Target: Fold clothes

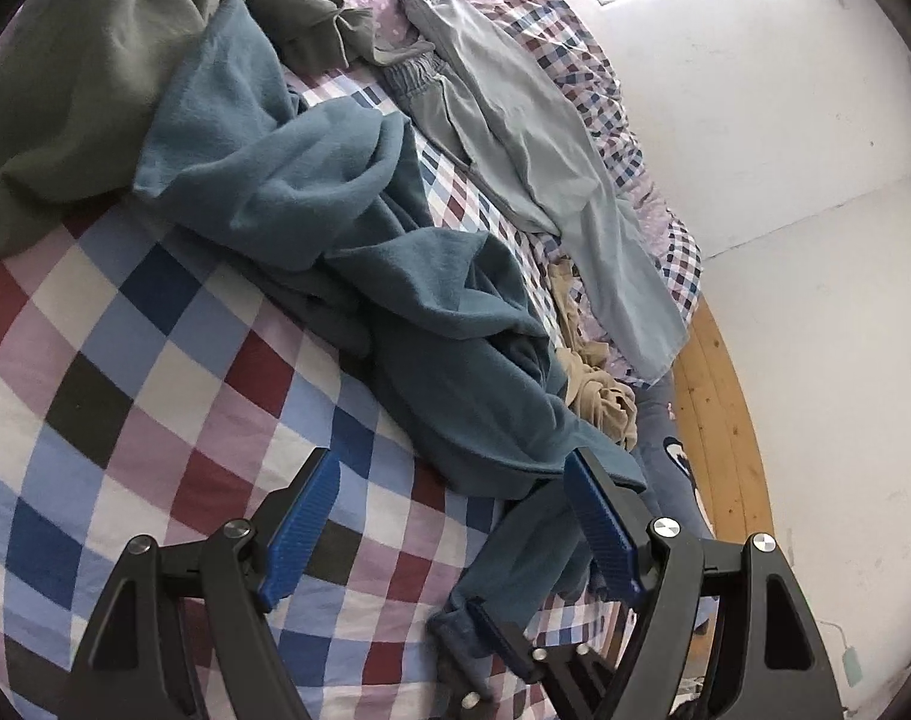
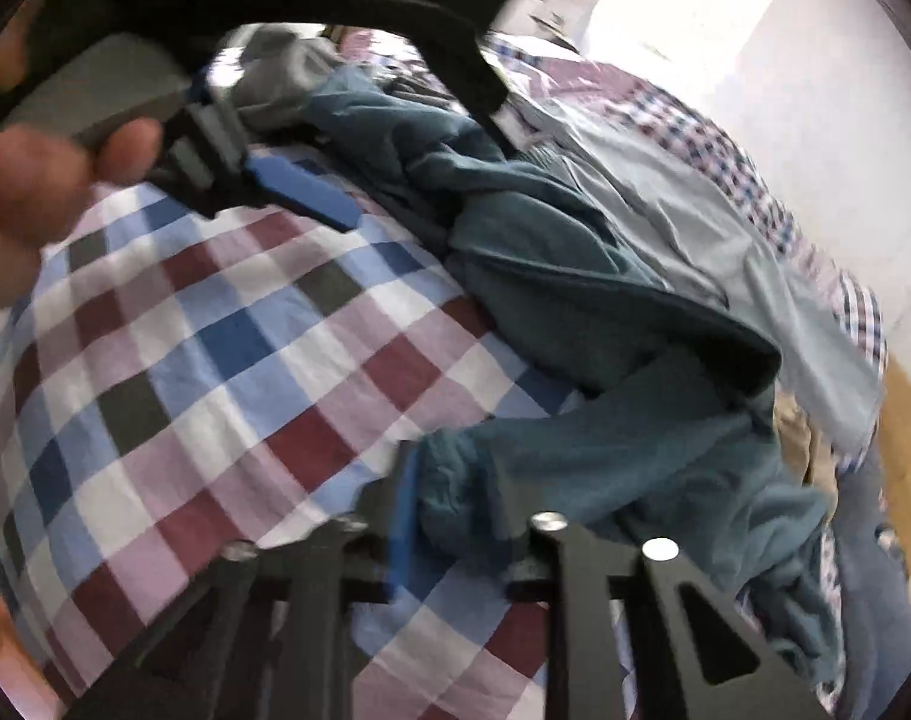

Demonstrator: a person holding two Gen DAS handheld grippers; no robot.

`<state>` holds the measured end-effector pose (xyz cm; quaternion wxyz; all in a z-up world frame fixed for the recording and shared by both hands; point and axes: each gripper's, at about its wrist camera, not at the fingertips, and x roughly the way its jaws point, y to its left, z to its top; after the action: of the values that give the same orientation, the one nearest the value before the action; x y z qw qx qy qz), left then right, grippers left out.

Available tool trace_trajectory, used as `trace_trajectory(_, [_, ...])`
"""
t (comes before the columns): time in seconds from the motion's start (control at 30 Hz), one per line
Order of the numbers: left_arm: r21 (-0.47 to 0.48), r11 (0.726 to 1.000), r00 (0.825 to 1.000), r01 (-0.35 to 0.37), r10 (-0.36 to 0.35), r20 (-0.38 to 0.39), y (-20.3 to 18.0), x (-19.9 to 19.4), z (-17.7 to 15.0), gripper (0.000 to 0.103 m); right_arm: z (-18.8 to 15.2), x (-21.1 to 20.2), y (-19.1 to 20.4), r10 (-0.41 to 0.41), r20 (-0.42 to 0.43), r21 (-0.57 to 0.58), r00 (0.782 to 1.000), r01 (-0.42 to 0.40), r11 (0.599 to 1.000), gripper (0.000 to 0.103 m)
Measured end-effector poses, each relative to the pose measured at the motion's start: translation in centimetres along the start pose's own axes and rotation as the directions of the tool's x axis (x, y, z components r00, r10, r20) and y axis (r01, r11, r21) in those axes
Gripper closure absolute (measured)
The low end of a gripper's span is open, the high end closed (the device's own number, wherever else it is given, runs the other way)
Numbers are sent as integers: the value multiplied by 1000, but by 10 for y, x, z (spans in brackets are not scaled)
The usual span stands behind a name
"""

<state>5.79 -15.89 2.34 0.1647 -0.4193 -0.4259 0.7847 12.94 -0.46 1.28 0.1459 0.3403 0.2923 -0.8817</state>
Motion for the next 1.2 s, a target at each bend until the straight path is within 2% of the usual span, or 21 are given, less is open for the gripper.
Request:
trace_trajectory(0.03, [-4, 1000, 1000, 4, -4, 0, 0, 0, 1, 22, 1, 1, -2, -1, -5, 7, 1000, 1, 1000, 97])
trace_trajectory(0.23, [-11, 1000, 1000, 15, -14, 11, 1, -3, 5, 22, -5, -13, -15, -13, -12, 54, 1000, 14, 998, 98])
trace_trajectory(0.43, [-17, 1000, 1000, 12, -12, 22, 0, 0, 7, 22, -22, -52, -47, -118, 2, 153, 993, 117, 981, 98])
trace_trajectory(0.57, [22, 1000, 1000, 2, -2, 10, -7, 5, 4, 22, -40, -86, -82, -232, 9, 227, 973, 224, 948, 98])
trace_trajectory(0.7, [32, 999, 1000, 4, -4, 8, -9, 7, 3, 22, -61, -122, -137, -387, -7, 313, 922, 369, 875, 99])
trace_trajectory(0.83, [33, 999, 1000, 2, -2, 6, -10, 10, 1, 22, -86, -139, -195, -476, -78, 402, 876, 465, 789, 99])
trace_trajectory(0.93, [41, 999, 1000, -3, 3, 4, -11, 12, 0, 22, -115, -142, -236, -511, -154, 505, 846, 512, 695, 99])
trace_trajectory(0.97, [43, 999, 1000, -4, 4, 5, -12, 13, 0, 22, -130, -139, -246, -504, -194, 548, 842, 519, 656, 99])
trace_trajectory(1.03, [42, 999, 1000, -3, 3, 4, -12, 14, 0, 22, -151, -127, -256, -464, -270, 584, 844, 527, 618, 98])
trace_trajectory(1.13, [40, 999, 1000, -4, 4, 0, -13, 16, 0, 22, -157, -120, -263, -440, -312, 595, 842, 534, 601, 97])
trace_trajectory(1.2, [43, 999, 1000, -5, 5, -4, -13, 18, 0, 22, -156, -117, -262, -432, -328, 583, 840, 540, 607, 96])
